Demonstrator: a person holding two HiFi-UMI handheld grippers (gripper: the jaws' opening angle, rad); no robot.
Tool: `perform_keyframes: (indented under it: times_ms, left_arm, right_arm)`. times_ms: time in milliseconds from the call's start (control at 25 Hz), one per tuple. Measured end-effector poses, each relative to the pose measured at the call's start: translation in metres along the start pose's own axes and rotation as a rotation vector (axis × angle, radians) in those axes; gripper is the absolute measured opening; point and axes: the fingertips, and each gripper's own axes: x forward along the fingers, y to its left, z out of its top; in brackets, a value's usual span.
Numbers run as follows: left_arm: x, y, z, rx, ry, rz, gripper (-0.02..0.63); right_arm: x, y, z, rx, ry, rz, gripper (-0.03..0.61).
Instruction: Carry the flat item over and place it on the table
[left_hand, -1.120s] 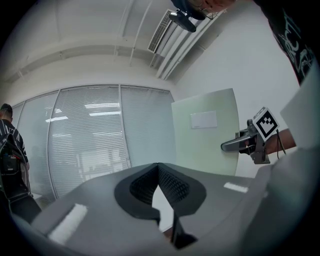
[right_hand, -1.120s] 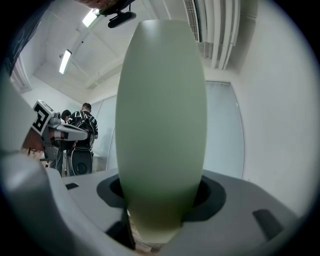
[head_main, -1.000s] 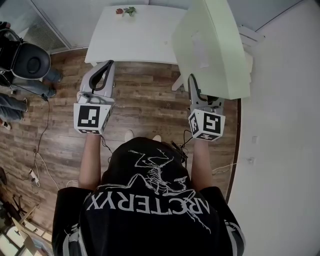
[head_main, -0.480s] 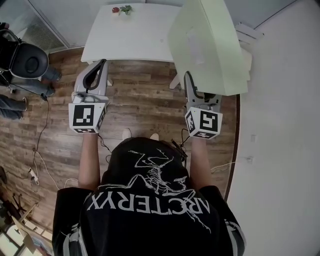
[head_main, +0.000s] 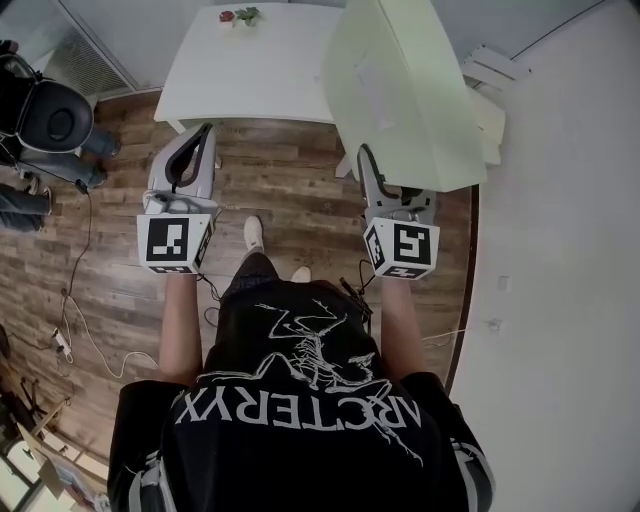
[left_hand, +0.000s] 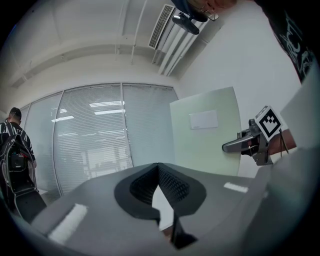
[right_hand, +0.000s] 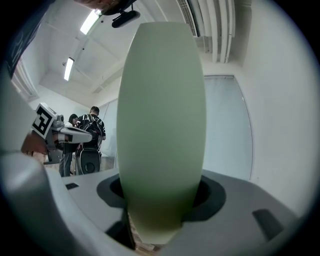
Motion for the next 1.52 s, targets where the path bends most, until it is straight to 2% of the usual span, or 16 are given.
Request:
perform_keyframes:
  times_ms: [240, 680, 920, 1120, 1520]
  left_arm:
    - [0.036, 0.019, -0.017, 0.000, 0.000, -0.021, 0.009]
    - [0.168, 0.125, -0.062, -0.030, 0.015, -0.065, 0.008]
    - [0.213, 0.165, -0.075, -0.030, 0.034, -0.101, 0.009]
    - [0.244, 0.174, -0.081, -0.037, 0.037, -0.112, 0.009]
    - [0.282, 0.154, -0.076, -0.063, 0.043, -0.105, 0.009]
  right_arm:
    - [0.042, -0.006, -0.009, -0.002, 0.003, -0.017, 0.265]
    - [0.207, -0.018, -0.010, 0.002, 0.032, -0.064, 0.265]
    - [0.264, -0.016, -0.003, 0.006, 0.044, -0.096, 0.265]
    - [0.294, -0.024, -0.012, 0.011, 0.063, -0.098, 0.265]
    - [0.321, -0.057, -0.026, 0.026, 0.086, -0.078, 0.265]
